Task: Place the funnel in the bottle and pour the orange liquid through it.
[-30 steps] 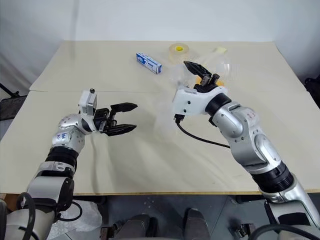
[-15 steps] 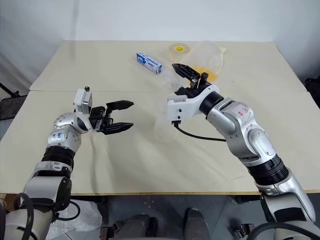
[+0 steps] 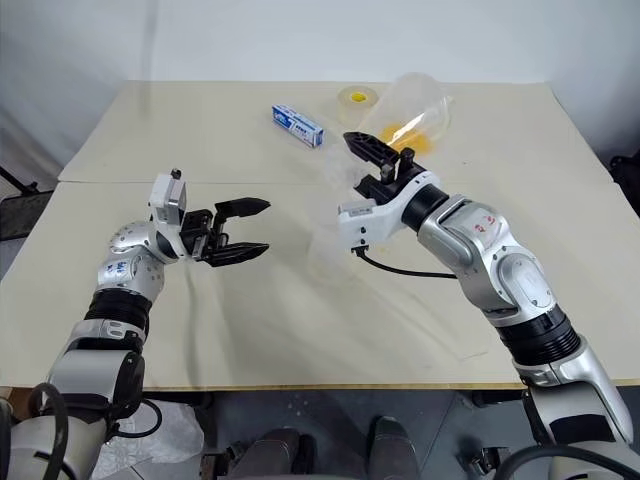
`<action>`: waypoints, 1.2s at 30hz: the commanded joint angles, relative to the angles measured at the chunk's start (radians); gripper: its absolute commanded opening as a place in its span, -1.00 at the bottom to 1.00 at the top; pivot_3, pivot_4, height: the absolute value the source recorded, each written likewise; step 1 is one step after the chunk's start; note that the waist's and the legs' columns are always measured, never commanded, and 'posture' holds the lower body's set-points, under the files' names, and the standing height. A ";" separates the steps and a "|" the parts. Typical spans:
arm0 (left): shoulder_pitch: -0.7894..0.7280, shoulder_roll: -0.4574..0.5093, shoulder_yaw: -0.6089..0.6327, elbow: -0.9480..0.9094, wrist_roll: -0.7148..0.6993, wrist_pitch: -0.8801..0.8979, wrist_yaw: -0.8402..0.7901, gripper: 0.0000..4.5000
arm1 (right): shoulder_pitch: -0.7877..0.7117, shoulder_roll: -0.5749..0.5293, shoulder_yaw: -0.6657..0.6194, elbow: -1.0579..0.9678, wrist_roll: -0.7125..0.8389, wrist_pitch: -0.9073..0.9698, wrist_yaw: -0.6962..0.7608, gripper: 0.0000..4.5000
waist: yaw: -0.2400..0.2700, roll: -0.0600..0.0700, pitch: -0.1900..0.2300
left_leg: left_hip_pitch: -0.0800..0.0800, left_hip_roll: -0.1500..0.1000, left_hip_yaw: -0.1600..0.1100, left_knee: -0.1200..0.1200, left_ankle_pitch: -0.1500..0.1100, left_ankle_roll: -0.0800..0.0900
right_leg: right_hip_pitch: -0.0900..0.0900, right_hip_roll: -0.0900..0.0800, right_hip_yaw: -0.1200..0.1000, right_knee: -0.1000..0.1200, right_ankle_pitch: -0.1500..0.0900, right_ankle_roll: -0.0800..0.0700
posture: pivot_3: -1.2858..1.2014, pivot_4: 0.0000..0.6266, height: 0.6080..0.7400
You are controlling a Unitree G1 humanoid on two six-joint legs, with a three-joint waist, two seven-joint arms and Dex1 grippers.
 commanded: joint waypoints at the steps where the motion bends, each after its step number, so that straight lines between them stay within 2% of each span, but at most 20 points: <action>1: -0.032 -0.003 -0.007 -0.025 -0.022 -0.009 -0.112 1.00 | -0.043 -0.032 -0.048 0.009 -0.021 -0.055 -0.029 0.09 | 0.000 0.000 0.000 | 0.000 0.000 0.000 0.000 0.000 0.000 | 0.000 0.000 0.000 0.000 0.000 0.000 | 0.03 -0.52 1.00; 36: -0.029 0.002 -0.008 -0.020 -0.054 -0.003 -0.112 1.00 | -0.089 -0.072 -0.054 0.092 -0.135 -0.230 -0.102 0.09 | -0.021 0.000 0.000 | 0.000 0.000 0.000 -0.001 0.000 0.000 | 0.000 0.000 0.000 0.000 0.000 0.000 | 0.03 -0.52 1.00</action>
